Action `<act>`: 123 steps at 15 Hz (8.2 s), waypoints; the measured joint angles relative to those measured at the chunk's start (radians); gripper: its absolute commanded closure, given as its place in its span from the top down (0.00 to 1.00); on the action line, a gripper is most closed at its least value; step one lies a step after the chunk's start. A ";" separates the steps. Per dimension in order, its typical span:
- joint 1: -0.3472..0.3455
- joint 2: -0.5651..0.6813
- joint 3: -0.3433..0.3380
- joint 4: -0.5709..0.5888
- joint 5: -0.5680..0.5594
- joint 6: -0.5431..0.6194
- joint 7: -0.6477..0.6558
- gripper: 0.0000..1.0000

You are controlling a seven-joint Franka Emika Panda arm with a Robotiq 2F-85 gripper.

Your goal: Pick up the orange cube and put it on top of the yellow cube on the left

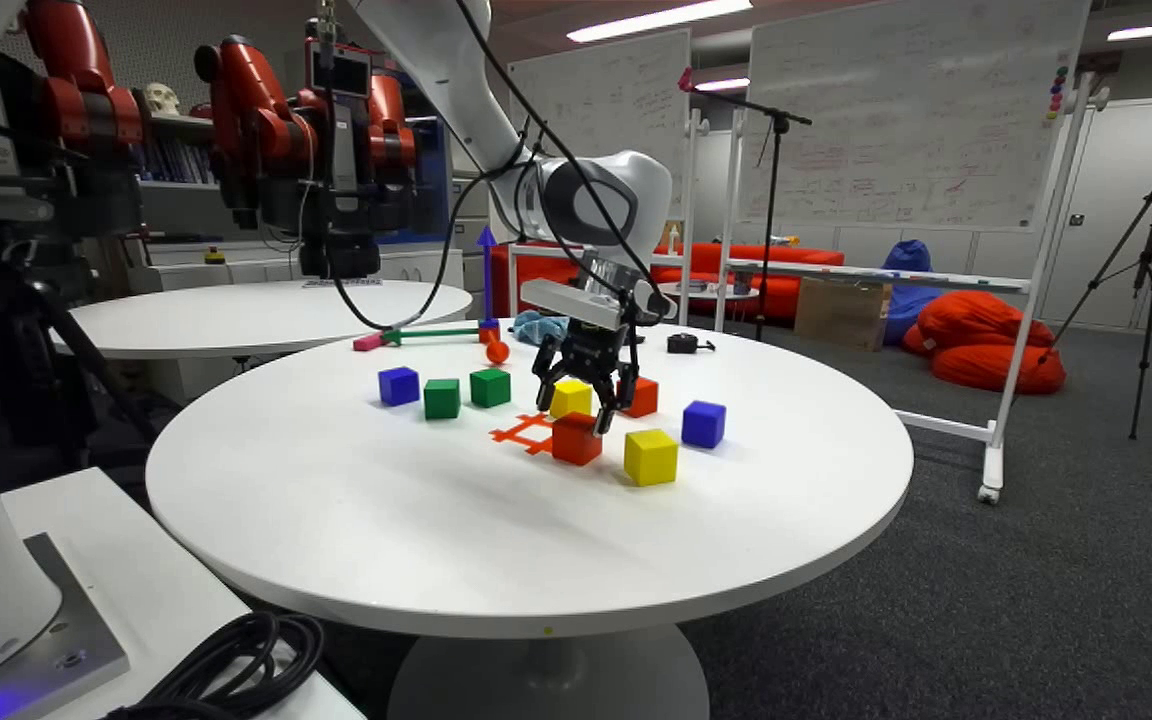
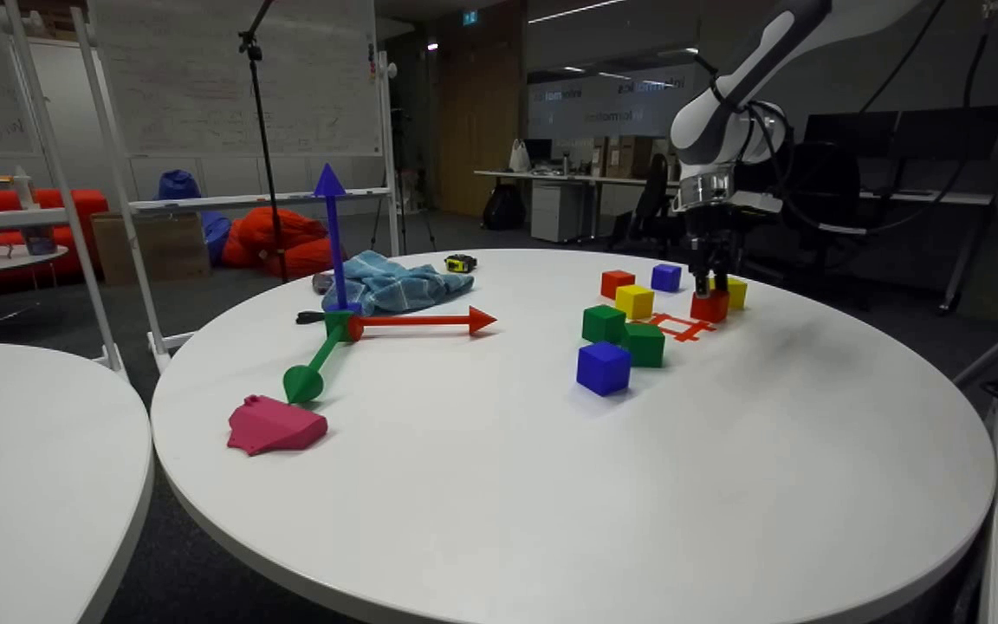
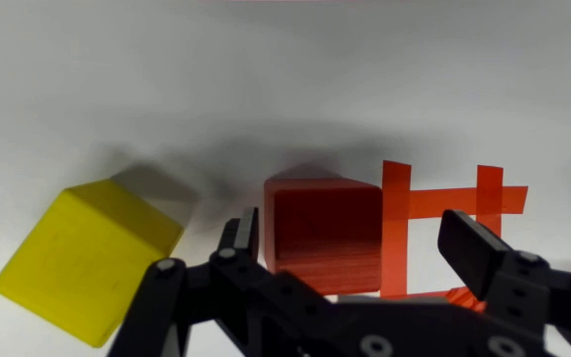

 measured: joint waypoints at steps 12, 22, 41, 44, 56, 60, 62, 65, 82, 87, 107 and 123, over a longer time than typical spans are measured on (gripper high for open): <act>-0.013 0.000 0.004 0.016 0.001 -0.007 -0.021 0.29; -0.009 -0.073 0.007 0.006 0.000 -0.007 -0.021 0.29; 0.094 -0.335 0.008 -0.039 -0.050 -0.206 0.045 0.29; 0.120 -0.337 0.009 -0.036 -0.059 -0.206 0.080 0.29; 0.172 -0.221 0.041 0.006 0.006 -0.206 0.127 0.29; 0.166 -0.160 0.041 0.010 0.036 -0.204 0.127 0.29; 0.160 -0.140 0.041 0.011 0.045 -0.204 0.127 0.29; 0.153 -0.112 0.041 0.027 0.047 -0.204 0.127 0.29; 0.132 0.004 0.036 0.200 0.047 -0.201 0.184 0.29; 0.112 0.009 0.034 0.232 0.046 -0.201 0.194 0.29; 0.130 0.078 0.028 0.343 0.041 -0.203 0.245 0.29; 0.105 0.156 0.028 0.423 0.041 -0.262 0.246 1.00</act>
